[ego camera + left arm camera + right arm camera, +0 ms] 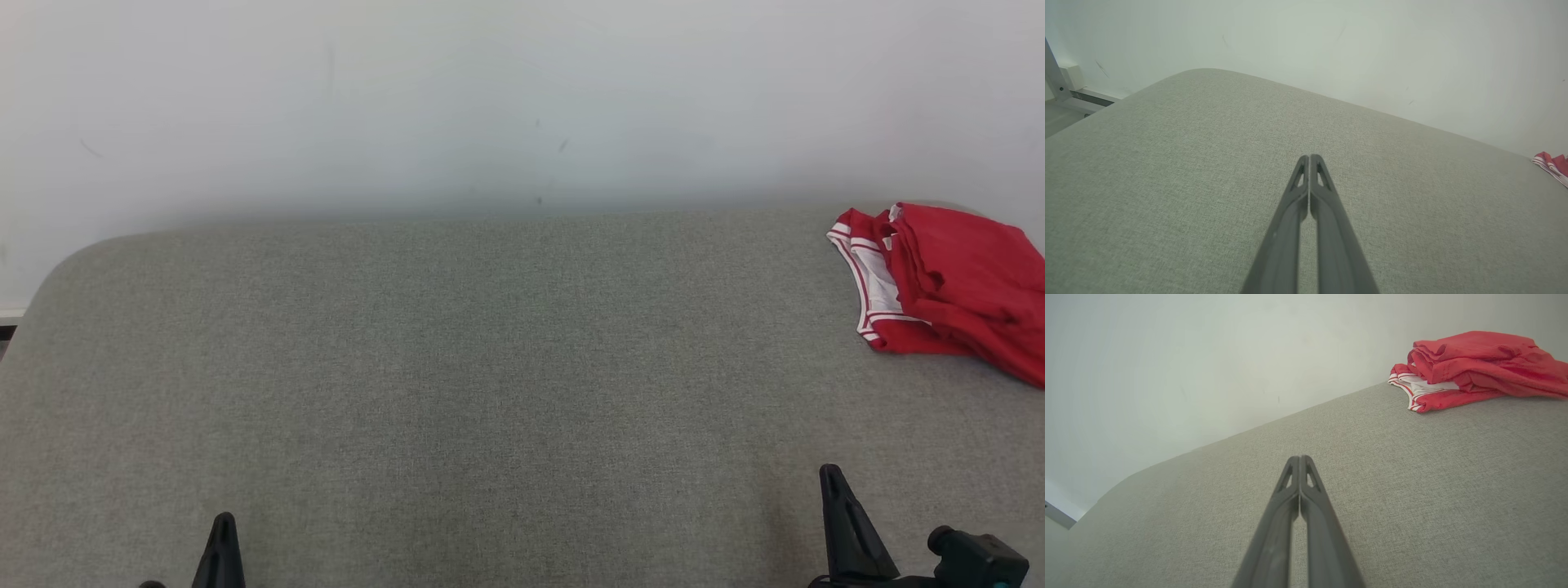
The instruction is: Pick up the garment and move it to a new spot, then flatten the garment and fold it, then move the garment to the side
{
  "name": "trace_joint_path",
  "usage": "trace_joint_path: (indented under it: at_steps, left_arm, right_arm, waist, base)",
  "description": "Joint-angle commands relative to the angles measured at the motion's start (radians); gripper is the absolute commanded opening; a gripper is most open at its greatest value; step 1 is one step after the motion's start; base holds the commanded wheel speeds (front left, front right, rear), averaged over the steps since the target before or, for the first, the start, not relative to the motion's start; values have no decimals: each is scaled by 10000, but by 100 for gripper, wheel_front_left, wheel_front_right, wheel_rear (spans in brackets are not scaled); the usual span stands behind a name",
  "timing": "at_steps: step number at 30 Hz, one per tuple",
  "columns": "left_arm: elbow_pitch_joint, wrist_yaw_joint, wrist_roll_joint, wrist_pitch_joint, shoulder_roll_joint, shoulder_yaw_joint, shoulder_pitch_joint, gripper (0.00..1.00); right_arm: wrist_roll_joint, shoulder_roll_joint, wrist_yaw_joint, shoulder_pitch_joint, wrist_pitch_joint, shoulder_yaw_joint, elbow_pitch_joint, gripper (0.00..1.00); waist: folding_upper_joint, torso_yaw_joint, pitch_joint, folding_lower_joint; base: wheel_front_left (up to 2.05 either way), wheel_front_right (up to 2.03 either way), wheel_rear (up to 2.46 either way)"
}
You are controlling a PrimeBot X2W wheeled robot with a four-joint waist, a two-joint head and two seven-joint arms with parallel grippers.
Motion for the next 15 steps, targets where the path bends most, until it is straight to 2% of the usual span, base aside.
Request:
trace_joint_path:
  at_steps: [1,15]
  left_arm:
    - [-134,-53,-471,90,24,66,-301,0]
    - [-84,-173,-2808,657,-54,163,-552,0]
  right_arm:
    - [471,-21,-2,-271,91,-79,-108,0]
    - [2745,-14,-5,-559,577,-274,38,0]
  waist:
    - [0,2,2,0]
    - [0,22,23,0]
  base:
    - [0,0,0]
    - [0,0,0]
